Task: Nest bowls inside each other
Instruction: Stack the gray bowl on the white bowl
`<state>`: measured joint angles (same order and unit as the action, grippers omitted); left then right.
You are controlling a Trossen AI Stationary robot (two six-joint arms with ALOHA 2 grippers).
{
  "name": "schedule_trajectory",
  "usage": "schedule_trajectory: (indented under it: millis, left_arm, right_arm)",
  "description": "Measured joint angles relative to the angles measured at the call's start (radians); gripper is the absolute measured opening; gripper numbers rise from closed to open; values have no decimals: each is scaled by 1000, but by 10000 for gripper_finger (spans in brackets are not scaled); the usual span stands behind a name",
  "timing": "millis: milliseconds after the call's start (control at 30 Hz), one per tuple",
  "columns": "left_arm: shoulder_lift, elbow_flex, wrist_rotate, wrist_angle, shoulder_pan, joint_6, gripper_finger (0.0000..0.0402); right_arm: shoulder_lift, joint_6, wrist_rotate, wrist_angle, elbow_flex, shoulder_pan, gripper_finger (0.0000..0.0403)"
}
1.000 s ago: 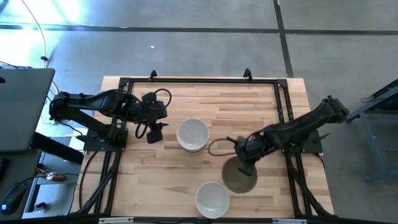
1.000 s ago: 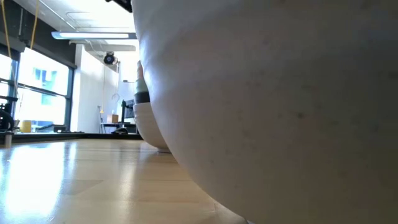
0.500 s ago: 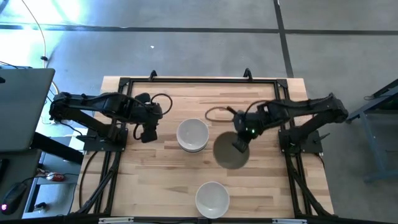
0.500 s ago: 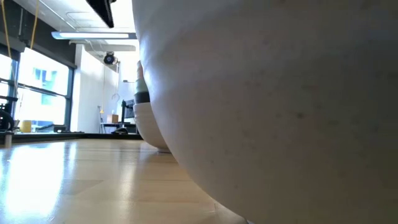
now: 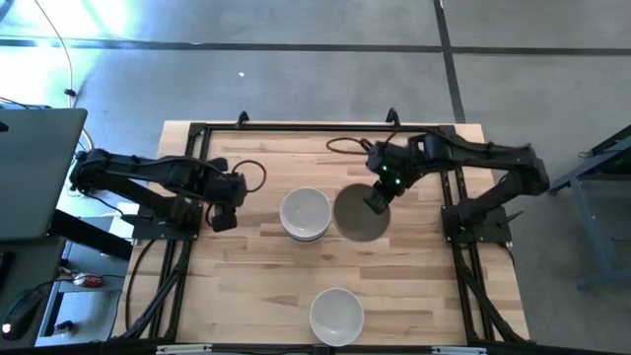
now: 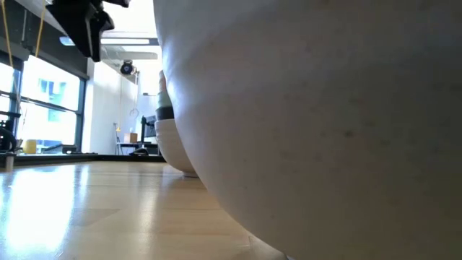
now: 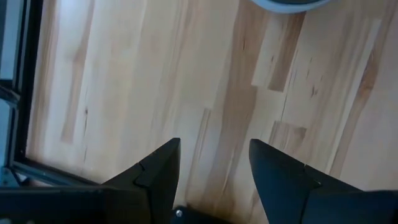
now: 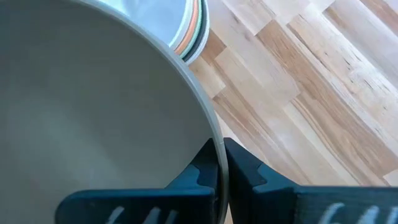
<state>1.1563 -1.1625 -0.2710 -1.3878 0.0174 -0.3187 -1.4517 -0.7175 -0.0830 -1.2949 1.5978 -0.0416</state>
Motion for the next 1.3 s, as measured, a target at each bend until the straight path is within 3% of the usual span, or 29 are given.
schedule_trajectory:
  millis: [200,367,767,933,1300]
  left_arm:
    - [-92,21,-4,1,-5,-39,181]
    - [-137,21,-10,0,-5,-56,181]
    - [-122,21,-18,-42,-5,-48,181]
    - [-122,21,-32,-54,-5,-53,181]
    - [-123,21,-55,-60,-5,-63,182]
  right_arm:
    - [-39,44,-79,-4,2,-82,0]
    - [-111,96,-87,-37,82,-121,0]
    - [-428,230,-42,-267,589,-163,0]
    - [-550,251,-67,-279,751,-162,0]
    - [-580,228,-99,-241,679,-140,0]
